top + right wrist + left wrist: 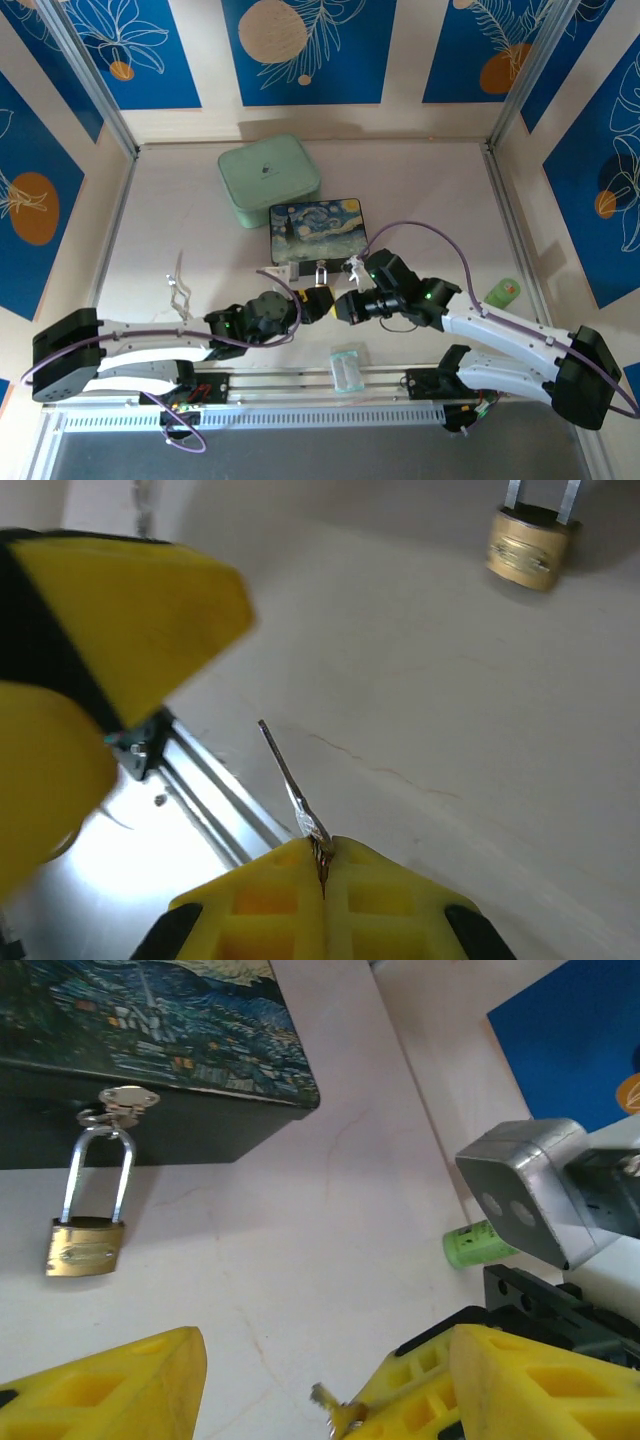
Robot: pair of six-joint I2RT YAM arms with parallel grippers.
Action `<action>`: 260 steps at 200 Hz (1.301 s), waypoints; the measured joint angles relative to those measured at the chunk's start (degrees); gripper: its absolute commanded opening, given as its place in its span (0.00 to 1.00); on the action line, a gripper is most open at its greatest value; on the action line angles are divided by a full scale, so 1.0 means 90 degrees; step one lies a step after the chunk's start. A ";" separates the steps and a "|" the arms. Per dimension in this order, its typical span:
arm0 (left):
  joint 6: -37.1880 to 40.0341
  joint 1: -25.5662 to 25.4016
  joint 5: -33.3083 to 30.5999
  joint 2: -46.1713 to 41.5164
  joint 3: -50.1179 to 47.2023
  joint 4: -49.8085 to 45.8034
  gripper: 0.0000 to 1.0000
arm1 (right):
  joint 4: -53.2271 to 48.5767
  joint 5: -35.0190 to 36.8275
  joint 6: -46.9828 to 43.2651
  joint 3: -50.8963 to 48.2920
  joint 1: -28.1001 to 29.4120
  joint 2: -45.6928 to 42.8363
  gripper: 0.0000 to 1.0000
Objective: Unlock the padlock with the key
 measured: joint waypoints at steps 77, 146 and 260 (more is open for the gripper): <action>-0.0287 0.0000 0.0046 0.0036 0.0000 0.0333 0.37 | 0.0563 -0.0544 0.0143 -0.0158 -0.0219 -0.0051 0.01; -0.0476 0.0000 0.0049 0.0039 -0.0007 0.0168 0.05 | 0.1076 -0.0743 0.0384 -0.0444 -0.0306 -0.0107 0.01; -0.0539 0.0061 -0.0209 -0.1197 -0.0051 -0.0330 0.00 | 0.2441 -0.0107 0.1258 -0.1185 -0.0493 -0.2008 0.95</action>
